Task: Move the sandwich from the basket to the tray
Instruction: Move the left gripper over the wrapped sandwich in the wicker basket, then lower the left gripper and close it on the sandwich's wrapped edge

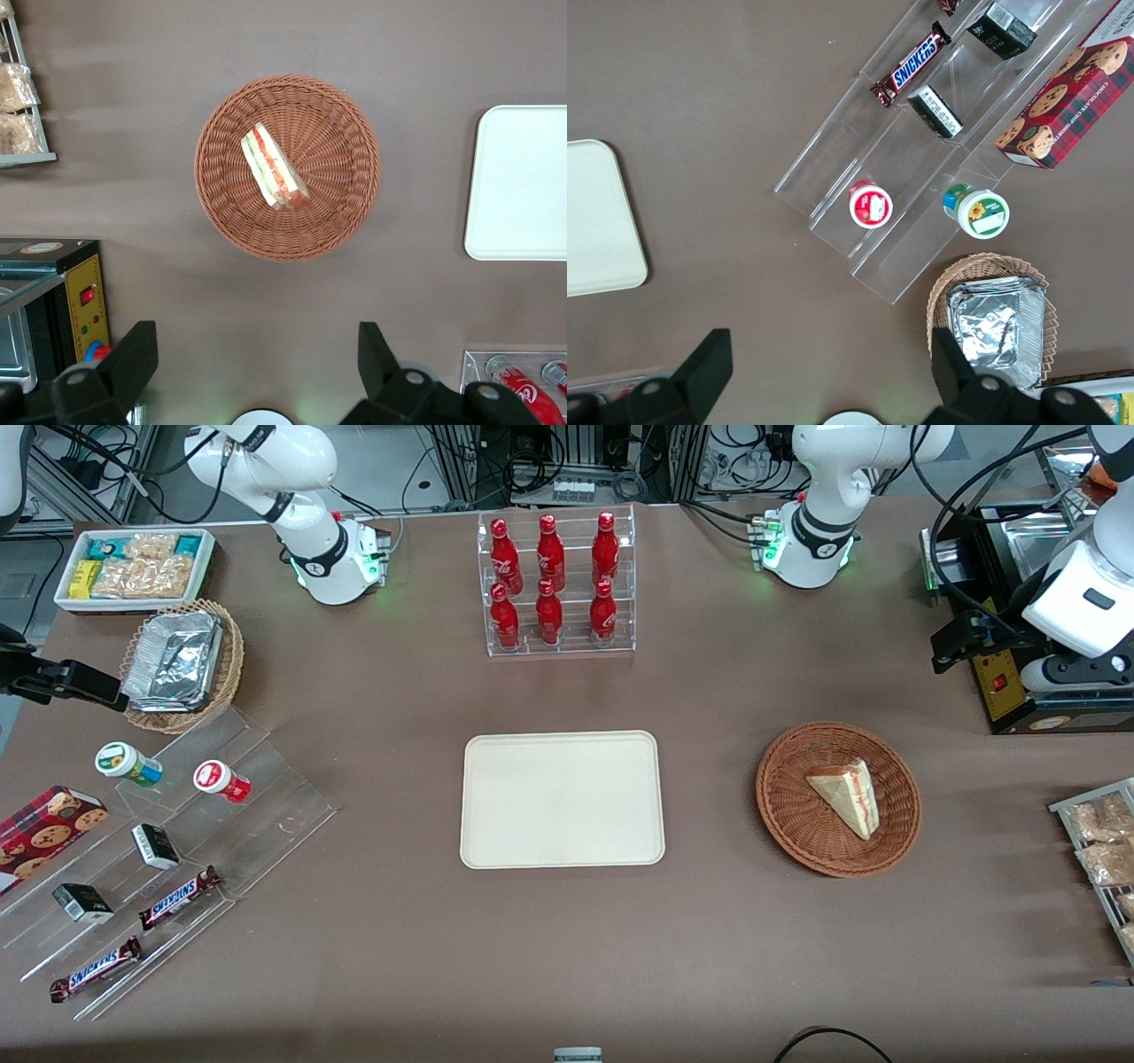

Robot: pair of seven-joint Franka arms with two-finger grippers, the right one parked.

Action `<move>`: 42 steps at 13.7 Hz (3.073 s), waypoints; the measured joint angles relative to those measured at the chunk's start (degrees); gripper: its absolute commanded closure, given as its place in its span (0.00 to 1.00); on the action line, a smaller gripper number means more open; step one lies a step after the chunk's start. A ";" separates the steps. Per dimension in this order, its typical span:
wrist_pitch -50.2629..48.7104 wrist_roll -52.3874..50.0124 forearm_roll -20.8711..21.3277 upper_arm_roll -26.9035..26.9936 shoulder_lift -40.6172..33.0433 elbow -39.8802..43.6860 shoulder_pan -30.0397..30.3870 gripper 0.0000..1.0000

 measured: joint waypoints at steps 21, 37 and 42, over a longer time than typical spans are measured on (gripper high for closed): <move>38.10 -16.61 -0.08 2.00 3.73 -32.82 0.03 0.00; 51.06 -32.69 -0.11 1.76 14.72 -36.27 -0.42 0.04; 51.55 -35.30 -0.19 1.75 17.64 -36.28 -0.42 1.00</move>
